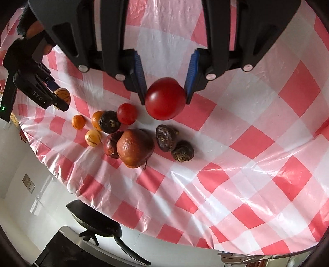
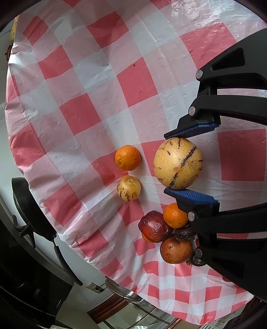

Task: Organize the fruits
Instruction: 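Carry the yellow melon and red tomato in both grippers over the white box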

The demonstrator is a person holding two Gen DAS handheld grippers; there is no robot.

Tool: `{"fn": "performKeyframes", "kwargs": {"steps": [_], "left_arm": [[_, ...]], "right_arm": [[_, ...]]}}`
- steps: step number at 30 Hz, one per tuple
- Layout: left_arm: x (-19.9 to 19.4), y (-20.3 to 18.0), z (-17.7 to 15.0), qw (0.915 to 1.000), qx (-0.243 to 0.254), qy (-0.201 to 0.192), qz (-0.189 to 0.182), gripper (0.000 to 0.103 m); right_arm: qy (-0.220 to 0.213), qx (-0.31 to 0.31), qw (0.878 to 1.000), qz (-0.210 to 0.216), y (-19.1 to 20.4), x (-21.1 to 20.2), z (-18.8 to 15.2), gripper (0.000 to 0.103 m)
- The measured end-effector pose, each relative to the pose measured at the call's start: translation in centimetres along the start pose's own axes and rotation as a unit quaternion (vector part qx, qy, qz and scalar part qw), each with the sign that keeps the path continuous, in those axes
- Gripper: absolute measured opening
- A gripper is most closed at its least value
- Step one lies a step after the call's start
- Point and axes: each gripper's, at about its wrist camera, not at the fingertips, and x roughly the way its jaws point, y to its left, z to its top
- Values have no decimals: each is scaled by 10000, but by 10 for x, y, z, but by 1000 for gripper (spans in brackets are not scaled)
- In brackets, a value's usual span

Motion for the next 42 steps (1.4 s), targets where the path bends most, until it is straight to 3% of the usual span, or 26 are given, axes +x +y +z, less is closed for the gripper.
{"fn": "performKeyframes", "kwargs": {"steps": [14,20,25,34,42], "left_arm": [[-5,8,0,9996,-211,-151,-92,36],[-18,11,-7,9994,-281,-209,-16,36],[-42,19,-25,9992,-302,-185,183,36],[-117,65,-73,9980,-207,-271,539,36],[-202,116,-115,9934,178,-573,980,36]], "right_arm": [[57,-83,9998,182,3,2,-1,47],[468,-155,9982,341,5,3,-7,47],[516,-318,9978,281,17,-25,-38,47],[925,-683,9907,726,58,-77,-116,47],[1168,-1899,9669,1240,128,-131,-191,47]]}}
